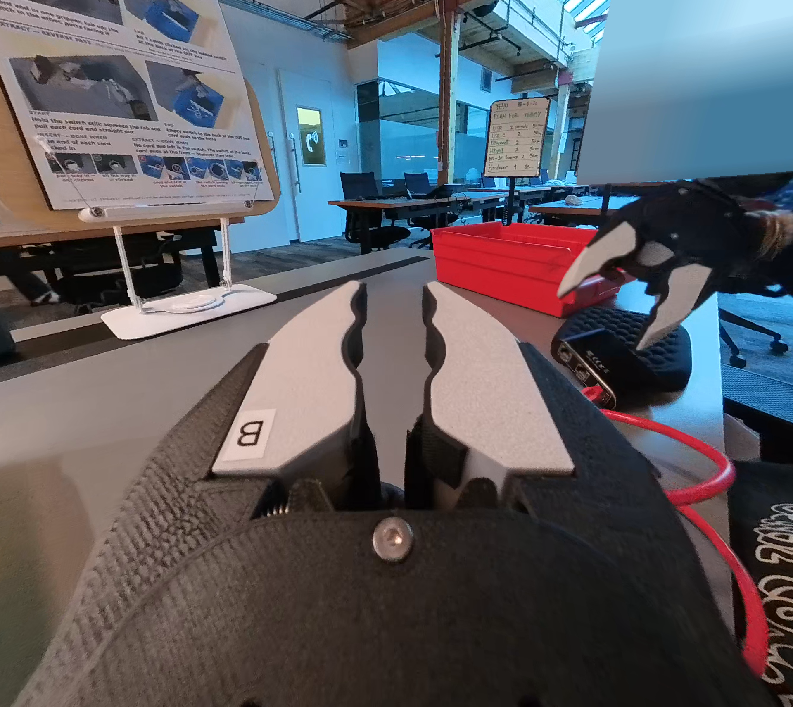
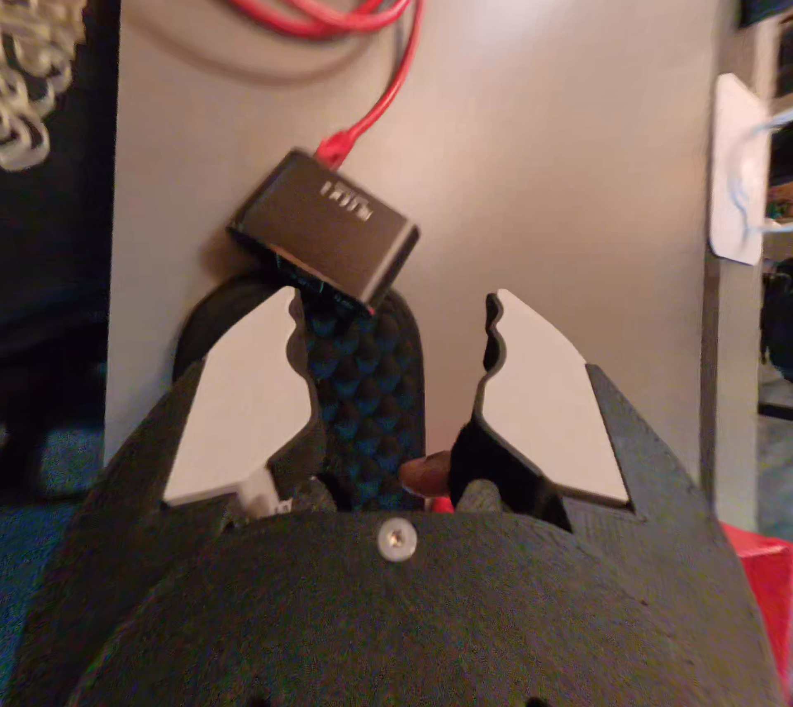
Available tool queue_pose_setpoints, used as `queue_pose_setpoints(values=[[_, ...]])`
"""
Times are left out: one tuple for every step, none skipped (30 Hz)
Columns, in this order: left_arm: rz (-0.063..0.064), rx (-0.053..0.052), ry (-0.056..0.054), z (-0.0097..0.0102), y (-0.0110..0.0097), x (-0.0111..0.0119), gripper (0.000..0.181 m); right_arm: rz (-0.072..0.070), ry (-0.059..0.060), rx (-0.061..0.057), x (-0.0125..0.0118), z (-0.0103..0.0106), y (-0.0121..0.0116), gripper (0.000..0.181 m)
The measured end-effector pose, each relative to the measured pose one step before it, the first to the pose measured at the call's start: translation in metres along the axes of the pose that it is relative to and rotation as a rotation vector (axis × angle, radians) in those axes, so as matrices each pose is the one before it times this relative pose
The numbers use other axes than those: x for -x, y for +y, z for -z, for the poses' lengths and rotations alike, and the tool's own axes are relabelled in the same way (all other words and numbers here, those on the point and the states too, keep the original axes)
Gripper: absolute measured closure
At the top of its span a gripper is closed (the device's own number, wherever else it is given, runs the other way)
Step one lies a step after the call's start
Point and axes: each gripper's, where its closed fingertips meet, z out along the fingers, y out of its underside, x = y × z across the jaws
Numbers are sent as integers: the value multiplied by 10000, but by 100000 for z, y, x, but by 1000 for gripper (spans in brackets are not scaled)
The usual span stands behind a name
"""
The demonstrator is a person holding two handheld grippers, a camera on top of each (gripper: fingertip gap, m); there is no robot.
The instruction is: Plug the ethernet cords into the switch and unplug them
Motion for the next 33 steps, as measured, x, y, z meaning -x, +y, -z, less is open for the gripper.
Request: queue_pose_setpoints(values=[[-1, 21, 34, -18, 65, -58, 157, -646, 542, -794, -645, 381, -684, 101], [19, 17, 39, -27, 71, -73, 157, -659, 856, -974, -1032, 415, -920, 106], [35, 10, 33, -48, 76, -69, 157, -640, 818, -1138, -915, 373, -1120, 106], [42, 12, 28, -58, 111, -58, 157, -562, 709, -1264, -645, 328, -1215, 107], [21, 14, 30, -61, 115, -53, 157, -489, 886, -1346, -788, 327, -1192, 110], [-2, 16, 2, -39, 83, -14, 157, -355, 905, -1336, -733, 373, -1028, 114], [-13, -10, -2, 13, -6, 2, 157, -227, 832, -1209, -600, 498, -789, 120], [5, -63, 5, 61, -103, 1, 157, -157, 913, -1020, -764, 596, -543, 128], [27, -79, -26, 76, -130, 56, 157, -67, 664, -759, -546, 539, -442, 137], [23, -52, -23, 106, -109, 82, 157, 134, 142, -347, -31, 282, -364, 138], [29, -39, -9, 120, -155, 73, 157, 177, -21, 25, 16, 74, -112, 137], [33, -47, -23, 156, -280, 134, 157, 32, 52, 148, -129, -24, 150, 136], [38, -73, -77, 218, -498, 216, 157, -132, -6, 90, -35, -40, 269, 136], [-45, -91, -92, 301, -735, 275, 157, -149, -30, -18, 37, -20, 140, 135], [-162, -75, -157, 423, -915, 414, 156, 18, 39, -72, -8, 8, -107, 135], [-247, -30, -310, 561, -983, 697, 157, 111, 35, -36, 11, 19, -98, 136], [-272, 67, -526, 697, -895, 1117, 157, 80, -11, 43, 76, -4, 92, 136], [-255, 242, -711, 784, -630, 1571, 157, 52, -44, 89, 113, -58, 176, 136], [-243, 451, -768, 815, -310, 1886, 156, 81, -43, 68, 117, -73, 89, 136], [-302, 584, -578, 744, -21, 1848, 155, 94, 2, 41, 64, -63, 54, 136], [-198, 721, -590, 609, 402, 2056, 154, 69, 14, 32, 49, -51, 65, 136], [-61, 848, -638, 356, 837, 2278, 153, 52, -35, 33, 91, -33, 62, 136], [69, 865, -459, -5, 1157, 2103, 152, 42, -22, 17, 64, -13, 13, 136], [249, 877, -182, -381, 1374, 1684, 151, 43, 15, -5, 11, 5, -3, 137], [375, 922, 17, -675, 1476, 1238, 148, 44, 9, -5, 27, 8, -9, 137], [299, 952, 103, -846, 1465, 863, 146, 52, 0, 20, 42, -13, 34, 138], [52, 857, 15, -927, 1275, 720, 144, 61, -9, 43, 49, -30, 64, 138], [-64, 651, -176, -937, 994, 678, 143, 63, -21, 43, 74, -36, 60, 138], [-163, 579, -239, -907, 842, 534, 143, 68, -15, 43, 68, -44, 61, 138], [-182, 452, -222, -829, 596, 288, 143, 73, -19, 42, 77, -39, 76, 138], [-158, 296, -47, -691, 370, -101, 143, 70, -22, 39, 74, -36, 61, 138], [-143, 264, 101, -593, 297, -353, 143, 63, -18, 31, 70, -24, 33, 138], [-122, 305, 102, -466, 328, -339, 143, 57, -12, 20, 58, -23, 32, 138]])
